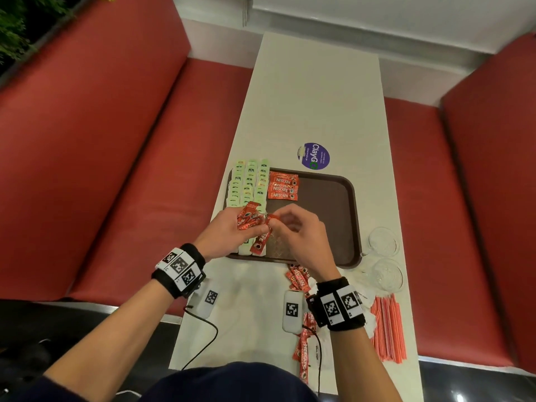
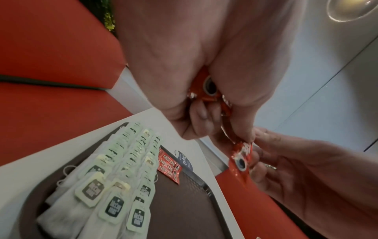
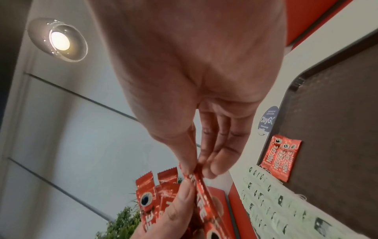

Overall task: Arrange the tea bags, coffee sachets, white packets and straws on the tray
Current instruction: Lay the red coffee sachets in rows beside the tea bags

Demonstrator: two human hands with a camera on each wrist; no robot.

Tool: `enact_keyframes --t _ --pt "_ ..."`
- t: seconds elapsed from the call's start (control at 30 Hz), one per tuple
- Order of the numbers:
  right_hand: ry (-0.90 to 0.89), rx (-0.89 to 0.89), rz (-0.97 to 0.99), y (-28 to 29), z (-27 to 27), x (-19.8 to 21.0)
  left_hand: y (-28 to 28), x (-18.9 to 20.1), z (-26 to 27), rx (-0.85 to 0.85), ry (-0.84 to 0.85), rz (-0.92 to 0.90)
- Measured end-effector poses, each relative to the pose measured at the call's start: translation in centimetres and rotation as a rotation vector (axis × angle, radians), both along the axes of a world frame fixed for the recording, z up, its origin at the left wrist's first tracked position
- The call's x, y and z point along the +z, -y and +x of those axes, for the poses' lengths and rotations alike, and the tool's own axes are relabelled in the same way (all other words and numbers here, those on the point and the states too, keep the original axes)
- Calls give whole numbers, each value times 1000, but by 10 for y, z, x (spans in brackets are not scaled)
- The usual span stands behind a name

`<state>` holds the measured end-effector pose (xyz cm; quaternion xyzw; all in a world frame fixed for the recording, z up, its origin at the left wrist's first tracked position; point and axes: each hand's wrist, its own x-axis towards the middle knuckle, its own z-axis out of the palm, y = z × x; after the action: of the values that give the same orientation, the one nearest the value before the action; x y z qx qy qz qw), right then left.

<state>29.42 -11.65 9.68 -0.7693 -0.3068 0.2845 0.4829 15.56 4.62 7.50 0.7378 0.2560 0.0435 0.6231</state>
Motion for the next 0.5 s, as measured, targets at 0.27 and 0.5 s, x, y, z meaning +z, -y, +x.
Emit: enact_keyframes --t 0.27,0.5 --pt "-551 -243 312 1 2 -12 -2 -10 -6 291 109 -160" --pt "-86 -120 -141 6 0 -35 -7 -11 6 376 87 -114"
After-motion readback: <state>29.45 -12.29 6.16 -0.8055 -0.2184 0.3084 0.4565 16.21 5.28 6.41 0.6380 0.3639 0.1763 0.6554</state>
